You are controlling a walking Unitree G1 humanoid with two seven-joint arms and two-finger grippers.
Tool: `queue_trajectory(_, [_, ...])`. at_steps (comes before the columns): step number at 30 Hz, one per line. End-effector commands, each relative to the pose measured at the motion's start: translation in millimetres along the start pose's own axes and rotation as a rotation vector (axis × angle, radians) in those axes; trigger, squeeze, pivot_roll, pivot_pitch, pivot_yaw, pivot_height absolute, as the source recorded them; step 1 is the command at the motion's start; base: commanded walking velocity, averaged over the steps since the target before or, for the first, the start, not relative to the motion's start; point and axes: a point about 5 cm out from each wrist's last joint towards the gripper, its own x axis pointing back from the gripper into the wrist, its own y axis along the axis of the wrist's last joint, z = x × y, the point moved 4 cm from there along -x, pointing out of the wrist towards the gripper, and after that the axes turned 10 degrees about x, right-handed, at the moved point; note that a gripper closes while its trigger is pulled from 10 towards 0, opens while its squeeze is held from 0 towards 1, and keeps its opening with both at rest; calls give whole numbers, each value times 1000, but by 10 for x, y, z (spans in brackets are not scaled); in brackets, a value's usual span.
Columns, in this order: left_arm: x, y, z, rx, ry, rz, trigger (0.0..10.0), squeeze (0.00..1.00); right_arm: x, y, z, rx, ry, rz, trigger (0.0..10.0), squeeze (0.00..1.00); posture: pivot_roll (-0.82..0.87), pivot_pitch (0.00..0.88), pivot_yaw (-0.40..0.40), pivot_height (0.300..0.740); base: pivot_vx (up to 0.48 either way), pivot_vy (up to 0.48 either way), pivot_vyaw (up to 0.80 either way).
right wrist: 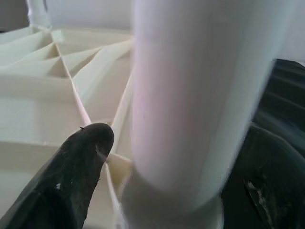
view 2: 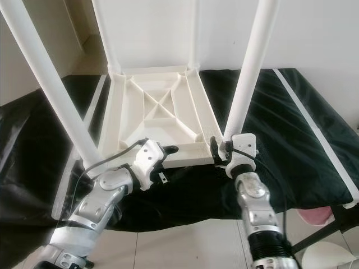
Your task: Building children table
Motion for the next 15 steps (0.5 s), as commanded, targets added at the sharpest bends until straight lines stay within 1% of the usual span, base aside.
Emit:
queue_trajectory(1, [7,-47,-26,0,-8,23,10000,0,-19,-7,39,-9,45,-5,10000,0,-77,0,12,740,0,0,0])
queue_trajectory(2, [7,-49,-40,-9,-19,31,10000,0,-49,0,91,22,122,-12,10000,0,-73,0,15,740,0,0,0])
queue_trajectory(4, [11,-53,-51,-20,-30,40,10000,0,-69,3,143,47,183,-18,10000,0,-67,0,16,740,0,0,0])
queue_trajectory(5, [22,-65,-56,-24,-31,47,10000,0,-80,-17,169,63,207,-12,9020,0,-62,0,17,740,0,0,0])
queue_trajectory(6, [33,-75,-62,-28,-32,52,10000,0,-84,-34,186,68,222,-8,6667,0,-62,0,17,740,0,0,0])
queue_trajectory(7, [42,-80,-67,-31,-31,56,10000,0,-85,-50,198,66,236,-6,2275,0,-49,0,13,740,0,0,0])
queue_trajectory(8, [42,-80,-67,-31,-31,56,10000,0,-85,-50,198,66,236,-6,2275,0,-49,0,13,740,0,0,0])
queue_trajectory(9, [49,-80,-69,-30,-30,56,10000,0,-82,-67,204,69,245,-2,0,0,-49,0,13,740,0,0,0])
queue_trajectory(15, [55,-62,-76,-24,-19,51,10000,0,-58,-135,191,60,262,22,0,0,-28,0,7,740,0,0,0])
